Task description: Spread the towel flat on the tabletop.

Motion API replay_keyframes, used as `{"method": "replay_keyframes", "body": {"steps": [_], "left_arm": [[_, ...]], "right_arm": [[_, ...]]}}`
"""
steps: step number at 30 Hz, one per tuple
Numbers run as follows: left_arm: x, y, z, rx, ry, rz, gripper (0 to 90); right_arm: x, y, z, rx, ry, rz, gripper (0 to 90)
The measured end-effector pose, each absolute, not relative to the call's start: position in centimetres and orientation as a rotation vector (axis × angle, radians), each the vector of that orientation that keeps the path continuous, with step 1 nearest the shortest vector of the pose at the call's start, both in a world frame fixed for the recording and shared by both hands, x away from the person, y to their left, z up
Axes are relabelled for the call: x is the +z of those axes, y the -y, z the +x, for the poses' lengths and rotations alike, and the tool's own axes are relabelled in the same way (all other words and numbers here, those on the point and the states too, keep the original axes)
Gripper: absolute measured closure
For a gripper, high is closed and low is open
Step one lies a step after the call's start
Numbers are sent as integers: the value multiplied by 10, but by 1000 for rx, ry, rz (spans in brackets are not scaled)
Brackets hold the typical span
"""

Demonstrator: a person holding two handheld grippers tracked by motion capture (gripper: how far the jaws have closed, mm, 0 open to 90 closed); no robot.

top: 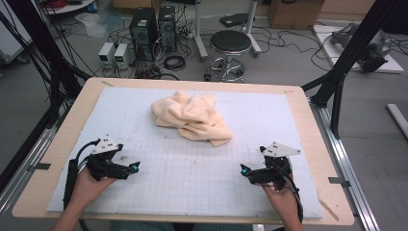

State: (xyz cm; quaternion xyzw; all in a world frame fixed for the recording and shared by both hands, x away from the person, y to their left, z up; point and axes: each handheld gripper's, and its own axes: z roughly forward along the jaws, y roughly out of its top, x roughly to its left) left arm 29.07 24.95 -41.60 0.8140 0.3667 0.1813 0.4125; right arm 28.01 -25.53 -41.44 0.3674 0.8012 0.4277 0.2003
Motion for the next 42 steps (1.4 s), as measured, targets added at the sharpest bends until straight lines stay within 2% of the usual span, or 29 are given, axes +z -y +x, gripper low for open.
{"method": "replay_keyframes", "body": {"steps": [16, 25, 31, 37, 41, 42], "left_arm": [[-415, -244, 291, 457, -899, 2047, 67], [-412, -249, 284, 459, -893, 2027, 67], [-412, -248, 285, 460, -903, 2022, 67], [-412, -249, 283, 467, -907, 2019, 67], [-413, -250, 283, 468, -913, 2013, 67], [-412, -251, 283, 469, -909, 2020, 67]], "right_arm": [[-416, 257, 280, 1199, -2246, 1029, 30], [-401, 246, 291, 1249, -2261, 1001, 30], [-379, 232, 309, 1285, -2248, 951, 30], [-354, 199, 337, 1258, -2321, 840, 36], [-344, 181, 353, 1268, -2333, 793, 49], [-342, 173, 362, 1279, -2352, 786, 83]]}}
